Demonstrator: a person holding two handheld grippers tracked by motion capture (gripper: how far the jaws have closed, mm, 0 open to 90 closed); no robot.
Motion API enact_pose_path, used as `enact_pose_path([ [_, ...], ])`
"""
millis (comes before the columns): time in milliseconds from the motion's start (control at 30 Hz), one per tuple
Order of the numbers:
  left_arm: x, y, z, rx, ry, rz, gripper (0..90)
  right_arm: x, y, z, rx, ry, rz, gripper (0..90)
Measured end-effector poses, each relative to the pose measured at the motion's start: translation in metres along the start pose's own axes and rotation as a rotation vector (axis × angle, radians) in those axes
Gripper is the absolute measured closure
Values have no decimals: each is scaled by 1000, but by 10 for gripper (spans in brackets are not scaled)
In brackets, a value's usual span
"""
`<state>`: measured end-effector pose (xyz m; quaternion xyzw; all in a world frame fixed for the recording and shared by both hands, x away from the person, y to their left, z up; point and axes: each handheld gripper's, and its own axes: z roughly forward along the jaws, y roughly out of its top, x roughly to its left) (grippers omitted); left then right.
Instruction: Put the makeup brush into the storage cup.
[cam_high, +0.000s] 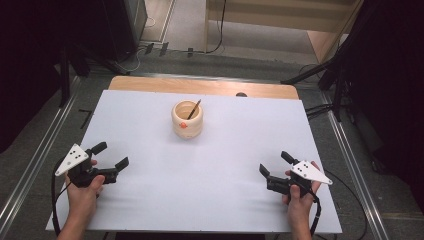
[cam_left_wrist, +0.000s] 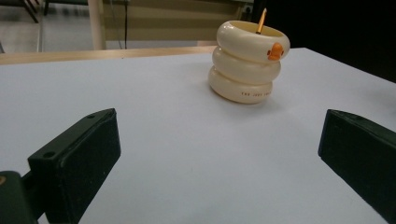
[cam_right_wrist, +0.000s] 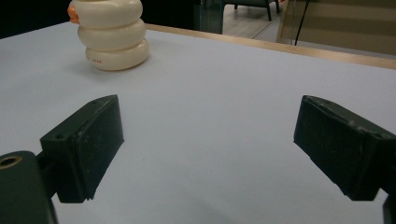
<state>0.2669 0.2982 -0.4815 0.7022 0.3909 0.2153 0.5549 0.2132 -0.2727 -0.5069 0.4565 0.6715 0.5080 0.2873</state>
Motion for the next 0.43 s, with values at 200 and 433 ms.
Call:
enact_pose_path([
  [200, 3, -3, -1, -5, 0, -20, 0, 1, 0, 2, 10, 4, -3, 84],
  [433, 6, -4, -2, -5, 0, -23, 0, 2, 0, 3, 13, 5, -12, 85],
])
